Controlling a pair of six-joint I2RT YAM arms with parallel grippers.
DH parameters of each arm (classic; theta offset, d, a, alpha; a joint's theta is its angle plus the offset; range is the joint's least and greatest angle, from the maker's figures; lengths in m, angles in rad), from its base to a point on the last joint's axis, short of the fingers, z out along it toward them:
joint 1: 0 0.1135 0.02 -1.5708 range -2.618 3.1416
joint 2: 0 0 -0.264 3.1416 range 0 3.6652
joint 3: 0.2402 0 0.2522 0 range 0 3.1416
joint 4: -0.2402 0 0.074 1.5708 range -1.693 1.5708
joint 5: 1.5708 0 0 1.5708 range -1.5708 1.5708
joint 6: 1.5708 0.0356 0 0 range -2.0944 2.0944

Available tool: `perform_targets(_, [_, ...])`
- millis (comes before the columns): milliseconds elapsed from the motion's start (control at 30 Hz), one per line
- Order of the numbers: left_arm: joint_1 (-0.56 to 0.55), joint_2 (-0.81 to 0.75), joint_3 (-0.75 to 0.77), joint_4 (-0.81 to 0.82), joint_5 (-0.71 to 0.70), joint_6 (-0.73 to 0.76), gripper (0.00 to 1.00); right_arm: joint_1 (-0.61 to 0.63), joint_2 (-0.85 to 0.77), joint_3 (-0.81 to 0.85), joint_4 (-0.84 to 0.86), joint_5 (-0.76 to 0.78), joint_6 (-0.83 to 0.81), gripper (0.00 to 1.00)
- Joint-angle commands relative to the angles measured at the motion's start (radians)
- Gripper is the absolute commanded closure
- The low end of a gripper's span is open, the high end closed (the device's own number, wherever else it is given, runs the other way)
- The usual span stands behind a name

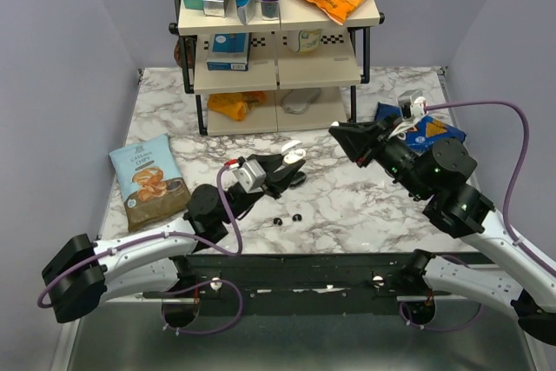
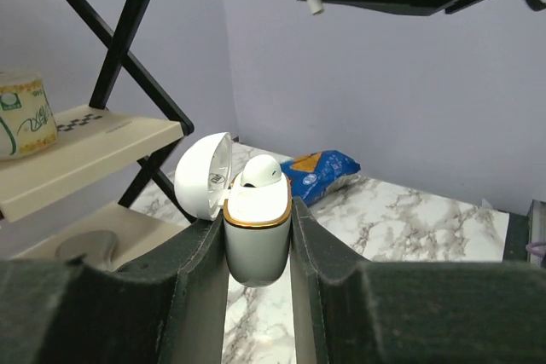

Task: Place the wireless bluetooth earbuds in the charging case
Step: Place the earbud in the charging case.

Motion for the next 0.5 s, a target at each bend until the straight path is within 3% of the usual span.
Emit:
perform_targets(0, [0.023, 0.082, 0.097, 0.163, 0.108, -0.032, 1.00, 0.021, 0.016, -0.005, 0.138, -0.155, 0.012, 0.99])
perform_targets(467, [0.029, 0.208, 0.208, 0.222, 0.110, -0.039, 1.00, 0.073, 0.034, -0.058, 0.241, -0.090, 0.041, 0.99])
